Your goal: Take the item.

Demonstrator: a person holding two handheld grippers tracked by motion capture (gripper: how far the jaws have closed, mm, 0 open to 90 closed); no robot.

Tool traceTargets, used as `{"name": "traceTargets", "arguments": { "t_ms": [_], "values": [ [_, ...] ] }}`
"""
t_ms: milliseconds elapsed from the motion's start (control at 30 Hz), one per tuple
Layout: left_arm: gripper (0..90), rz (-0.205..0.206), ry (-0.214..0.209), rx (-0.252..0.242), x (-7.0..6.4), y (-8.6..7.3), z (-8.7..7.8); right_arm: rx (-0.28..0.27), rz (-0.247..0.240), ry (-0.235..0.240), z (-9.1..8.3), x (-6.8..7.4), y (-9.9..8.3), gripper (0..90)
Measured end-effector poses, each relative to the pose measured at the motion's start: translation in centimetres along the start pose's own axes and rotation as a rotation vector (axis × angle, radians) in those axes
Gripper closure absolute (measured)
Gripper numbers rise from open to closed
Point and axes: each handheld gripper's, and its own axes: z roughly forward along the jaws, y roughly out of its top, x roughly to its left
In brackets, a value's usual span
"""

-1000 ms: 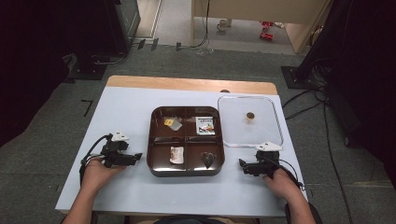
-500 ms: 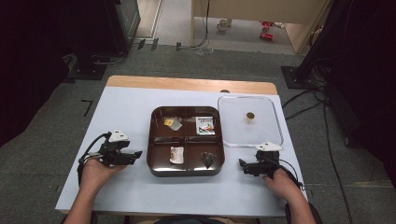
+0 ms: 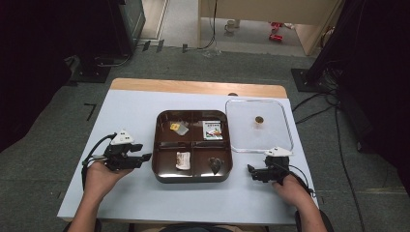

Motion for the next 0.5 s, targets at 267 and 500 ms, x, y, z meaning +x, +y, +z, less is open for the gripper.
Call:
{"name": "traceTargets", "arguments": {
  "t_ms": [267,500],
  "values": [
    [45.7,0.011,-0.016,-0.035,-0.7,1.1,-0.3,0.0,0.0,0.0,0.0,0.0,0.0,0.0],
    [45.0,0.03,-0.03,-0.049,-1.4,2.2,-0.1,0.0,0.0,0.0,0.0,0.0,0.0,0.0]
  ]
}}
